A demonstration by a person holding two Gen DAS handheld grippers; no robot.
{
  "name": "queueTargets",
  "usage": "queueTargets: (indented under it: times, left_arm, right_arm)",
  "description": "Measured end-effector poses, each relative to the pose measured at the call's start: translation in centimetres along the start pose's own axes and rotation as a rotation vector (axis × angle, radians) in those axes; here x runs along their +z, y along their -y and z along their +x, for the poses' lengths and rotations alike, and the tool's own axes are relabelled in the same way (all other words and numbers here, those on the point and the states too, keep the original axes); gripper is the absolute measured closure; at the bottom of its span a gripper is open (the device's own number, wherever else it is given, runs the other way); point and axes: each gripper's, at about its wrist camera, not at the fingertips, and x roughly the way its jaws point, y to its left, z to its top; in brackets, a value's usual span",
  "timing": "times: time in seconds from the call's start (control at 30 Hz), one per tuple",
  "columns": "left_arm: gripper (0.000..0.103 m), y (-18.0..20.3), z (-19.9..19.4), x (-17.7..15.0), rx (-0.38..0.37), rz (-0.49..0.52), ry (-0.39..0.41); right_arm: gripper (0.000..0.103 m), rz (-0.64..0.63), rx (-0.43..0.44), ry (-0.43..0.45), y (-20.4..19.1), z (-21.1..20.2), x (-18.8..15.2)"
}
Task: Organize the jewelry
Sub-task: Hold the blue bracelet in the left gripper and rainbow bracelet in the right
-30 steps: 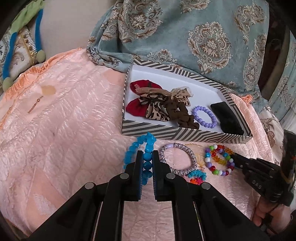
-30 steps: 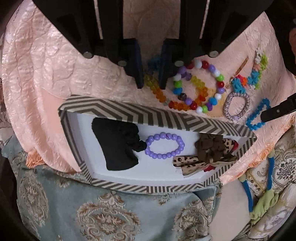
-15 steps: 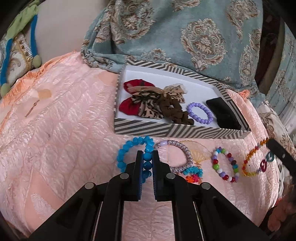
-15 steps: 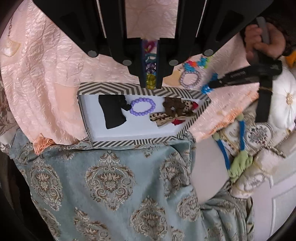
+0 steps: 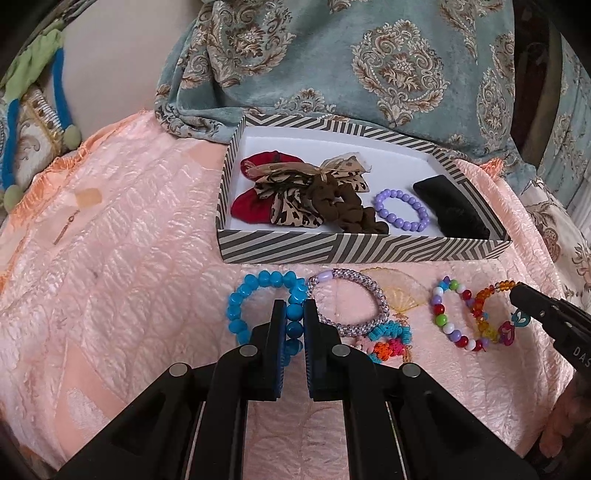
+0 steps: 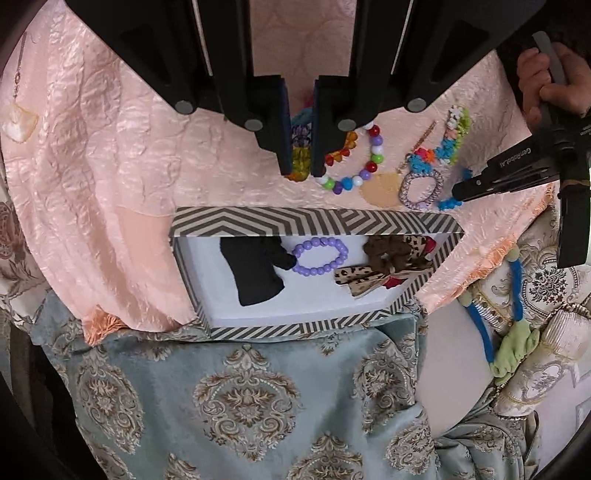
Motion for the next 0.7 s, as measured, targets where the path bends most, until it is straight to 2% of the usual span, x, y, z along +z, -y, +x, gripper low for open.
queueTargets:
  times: [0.23, 0.5, 0.6, 0.7]
  left_arm:
    - [0.103, 0.2, 0.0, -0.1, 0.003, 0.009, 0.002]
    - [0.103, 0.3, 0.1, -0.1, 0.013, 0.018, 0.003]
    - [0.103, 0.3, 0.1, -0.1, 0.016, 0.020, 0.005]
    - [0.103, 0.4, 0.0, -0.2, 0.016, 0.021, 0.004]
  right_arm:
    - [0.094, -0.017, -0.030, 0.018, -0.4, -0.3, 0.0]
    - [0.094, 0.005, 0.002, -0.002, -0.4, 0.2, -0.2]
    - [0.094, -0.051, -0.027, -0.011, -1.3, 0.3, -0.2]
    - [0.094, -0.076, -0.020, 0.000, -1.8, 0.2, -0.2]
